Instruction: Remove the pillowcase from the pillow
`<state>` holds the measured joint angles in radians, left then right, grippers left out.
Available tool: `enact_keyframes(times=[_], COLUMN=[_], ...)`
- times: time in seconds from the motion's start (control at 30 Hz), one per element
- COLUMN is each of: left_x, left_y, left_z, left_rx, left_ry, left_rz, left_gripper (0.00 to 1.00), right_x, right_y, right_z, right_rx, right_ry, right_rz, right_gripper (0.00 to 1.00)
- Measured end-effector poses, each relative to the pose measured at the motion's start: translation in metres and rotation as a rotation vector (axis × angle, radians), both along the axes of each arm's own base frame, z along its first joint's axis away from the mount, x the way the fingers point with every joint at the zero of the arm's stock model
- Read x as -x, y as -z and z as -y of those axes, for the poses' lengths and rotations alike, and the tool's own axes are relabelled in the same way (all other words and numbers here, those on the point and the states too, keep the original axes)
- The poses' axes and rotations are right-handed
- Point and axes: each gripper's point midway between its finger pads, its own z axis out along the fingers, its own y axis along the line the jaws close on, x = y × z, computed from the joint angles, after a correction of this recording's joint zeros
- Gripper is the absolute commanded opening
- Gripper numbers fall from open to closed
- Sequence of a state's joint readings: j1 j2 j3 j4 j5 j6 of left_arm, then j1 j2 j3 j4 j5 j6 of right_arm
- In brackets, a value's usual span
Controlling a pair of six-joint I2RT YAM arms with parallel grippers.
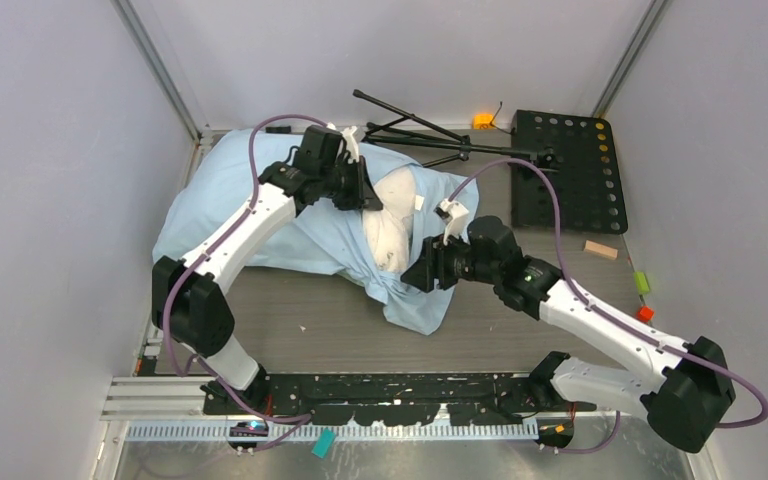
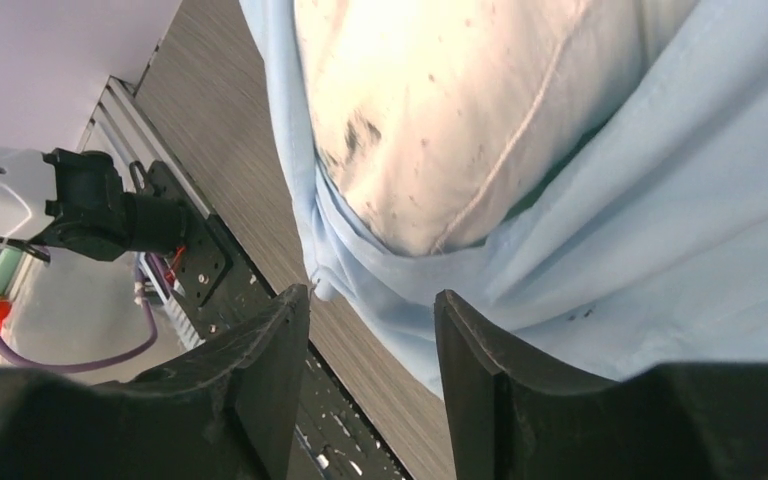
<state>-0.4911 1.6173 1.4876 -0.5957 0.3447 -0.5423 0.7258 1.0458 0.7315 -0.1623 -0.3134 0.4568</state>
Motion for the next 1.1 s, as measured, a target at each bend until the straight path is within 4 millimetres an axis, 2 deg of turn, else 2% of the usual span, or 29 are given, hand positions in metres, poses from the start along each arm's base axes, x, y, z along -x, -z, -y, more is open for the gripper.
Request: enact_keyframes(times=[0.2, 0.5, 0.6, 0.73, 0.83, 0.97, 1.1], left_x=[0.003, 0.007, 0.006, 0.004, 0.000, 0.002, -0.001], left_y=[0.000, -0.007, -0.015, -0.030, -0.041, -0.042, -0.044], left_z=[0.003, 0.004, 0.003, 0.005, 0.010, 0.015, 0.016], left_rx=[-0.001, 0.002, -0.001, 0.012, 0.030, 0.019, 0.013], left_ry=[0.009, 0.015, 0.011, 0.010, 0.014, 0.026, 0.026], left_rz=[-0.001, 0.009, 0.016, 0.031, 0.048, 0.028, 0.021], left_gripper=[0.00, 0.00, 0.00, 0.00, 0.00, 0.00, 0.00], right_x=[-0.021, -0.035, -0.030, -0.011, -0.005, -0.007, -0.010], right_y=[-0.011, 0.012, 0.023, 0.050, 0.067, 0.074, 0.071], right_z=[-0.014, -0.029, -0.033, -0.035, -0.037, -0.038, -0.035], right_rx=[0.001, -0.001, -0.024, -0.022, -0.011, -0.015, -0.023], right_ry=[0.000, 0.014, 0.017, -0.002, -0.006, 0.008, 0.035], right_rz=[0.047, -0.003, -0.028, -0.076, -0.090, -0.080, -0.060], right_gripper=[0.75, 0.70, 0.68, 0.68, 0.68, 0.73, 0.75])
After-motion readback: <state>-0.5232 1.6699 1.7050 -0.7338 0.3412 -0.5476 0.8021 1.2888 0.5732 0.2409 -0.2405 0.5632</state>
